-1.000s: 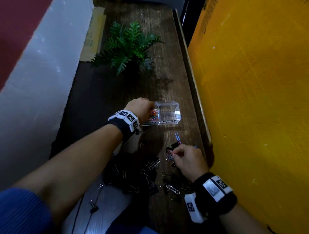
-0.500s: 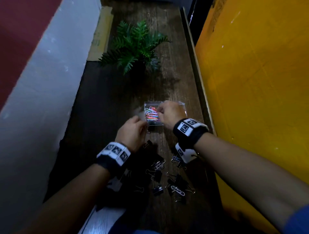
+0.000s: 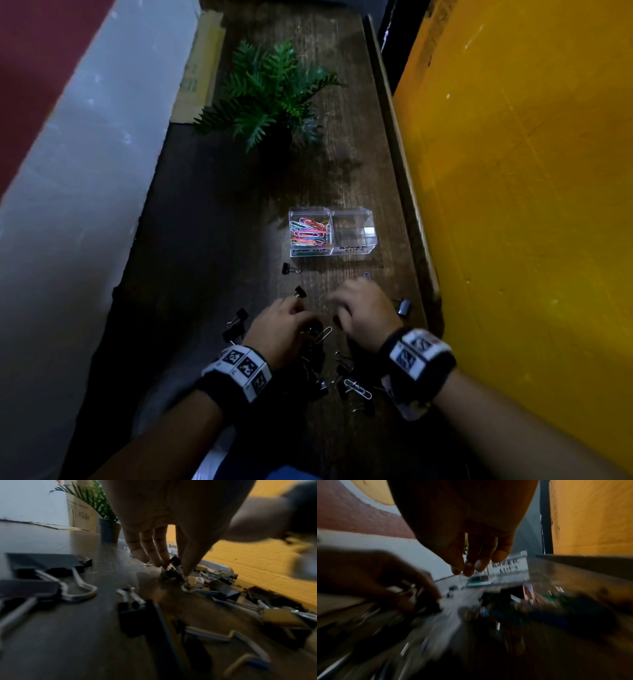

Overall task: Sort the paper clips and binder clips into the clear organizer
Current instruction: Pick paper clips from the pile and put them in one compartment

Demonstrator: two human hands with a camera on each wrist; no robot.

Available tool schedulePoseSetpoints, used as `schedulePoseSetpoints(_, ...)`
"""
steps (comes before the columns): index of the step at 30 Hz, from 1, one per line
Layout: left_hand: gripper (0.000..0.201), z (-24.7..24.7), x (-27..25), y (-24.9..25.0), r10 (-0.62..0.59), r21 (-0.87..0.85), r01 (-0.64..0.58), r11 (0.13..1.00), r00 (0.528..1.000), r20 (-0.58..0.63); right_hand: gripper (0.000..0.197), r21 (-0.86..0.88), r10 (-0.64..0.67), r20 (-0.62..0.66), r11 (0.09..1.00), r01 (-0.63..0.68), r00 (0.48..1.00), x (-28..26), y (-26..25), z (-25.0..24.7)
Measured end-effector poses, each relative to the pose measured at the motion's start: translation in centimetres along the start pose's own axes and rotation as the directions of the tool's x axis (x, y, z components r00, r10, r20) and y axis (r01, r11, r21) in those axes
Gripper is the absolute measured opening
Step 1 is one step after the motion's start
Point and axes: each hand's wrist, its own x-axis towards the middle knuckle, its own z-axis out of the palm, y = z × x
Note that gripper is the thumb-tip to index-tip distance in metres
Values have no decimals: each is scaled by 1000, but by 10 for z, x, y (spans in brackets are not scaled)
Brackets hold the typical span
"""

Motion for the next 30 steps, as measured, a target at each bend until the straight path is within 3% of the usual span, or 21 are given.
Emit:
schedulePoseSetpoints(5,34,-5,-4,-11,-24,-23,23,999,999,-28,39,-64,-50,136,996,59,989,-49,-5,32)
schedulePoseSetpoints(9,42,-13,-7,-26,-126,85,128,988,992,-20,46,-119,-59,86,991,69,995,-57,-6,34)
schedulePoseSetpoints(12,38,-18,-6,-19,-113,113,125,986,988,-103,42,-116,-58,53,991,63,997,-64,-9,31)
schedulePoseSetpoints(15,24,-12,-2,5,-24,90,36,995,991,-128,29,-37,104,-86,994,-107,991,-65,2,19)
schedulePoseSetpoints(19,29,9,2,31,-17,101,19,995,1000,-21,14,64,410,-180,912,-405,894,-51,27,-8)
schedulePoseSetpoints(22,27,16,2,36,-50,112,48,993,999,13,12,52,510,-117,860,-508,852,-32,37,-22)
schedulePoseSetpoints(27,24,16,2,32,-83,96,80,992,996,28,17,-13,566,45,824,-567,823,-9,31,-23)
schedulePoseSetpoints(30,24,16,1,31,-110,92,107,990,994,24,15,-19,602,80,798,-603,794,-5,27,-19)
